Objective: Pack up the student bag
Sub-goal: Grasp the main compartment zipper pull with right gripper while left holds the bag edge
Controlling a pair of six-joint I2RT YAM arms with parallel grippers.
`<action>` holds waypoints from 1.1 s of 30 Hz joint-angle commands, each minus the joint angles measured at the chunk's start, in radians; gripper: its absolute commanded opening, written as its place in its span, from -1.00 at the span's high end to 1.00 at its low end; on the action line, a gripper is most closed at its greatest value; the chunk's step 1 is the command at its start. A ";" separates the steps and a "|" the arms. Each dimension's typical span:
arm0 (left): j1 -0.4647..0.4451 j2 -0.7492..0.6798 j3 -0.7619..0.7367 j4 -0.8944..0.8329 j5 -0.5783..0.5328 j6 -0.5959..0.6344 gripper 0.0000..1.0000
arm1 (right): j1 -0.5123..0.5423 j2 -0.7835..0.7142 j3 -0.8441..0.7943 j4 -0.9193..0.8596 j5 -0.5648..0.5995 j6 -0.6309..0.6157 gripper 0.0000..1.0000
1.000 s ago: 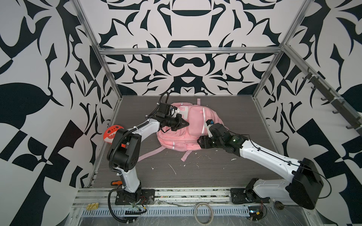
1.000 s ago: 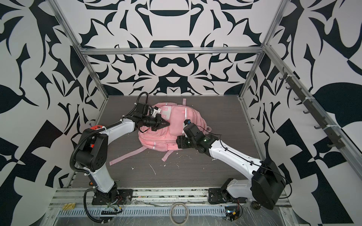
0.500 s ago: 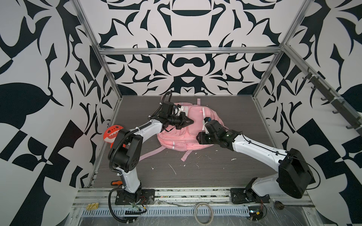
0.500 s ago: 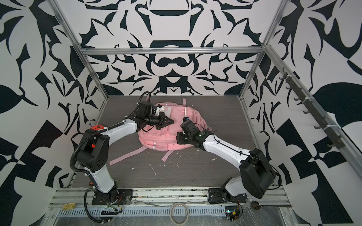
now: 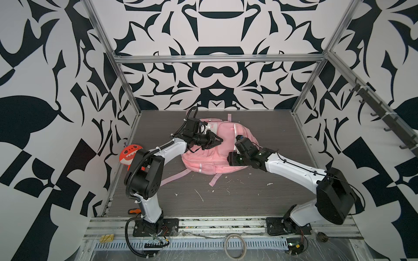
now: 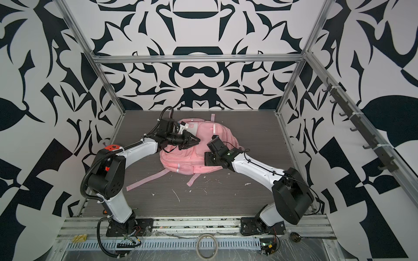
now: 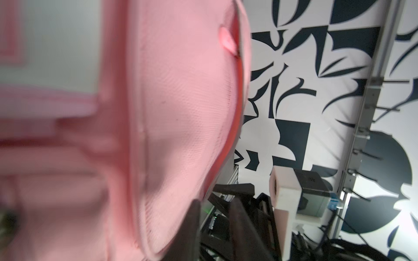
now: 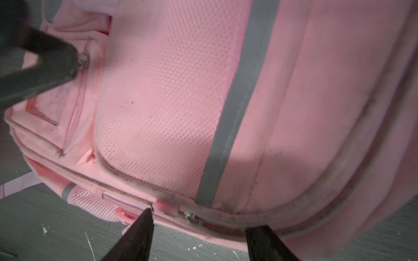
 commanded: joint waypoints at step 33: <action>-0.073 0.198 0.144 -0.231 -0.144 0.159 0.21 | -0.068 0.171 0.040 0.157 0.025 0.101 0.73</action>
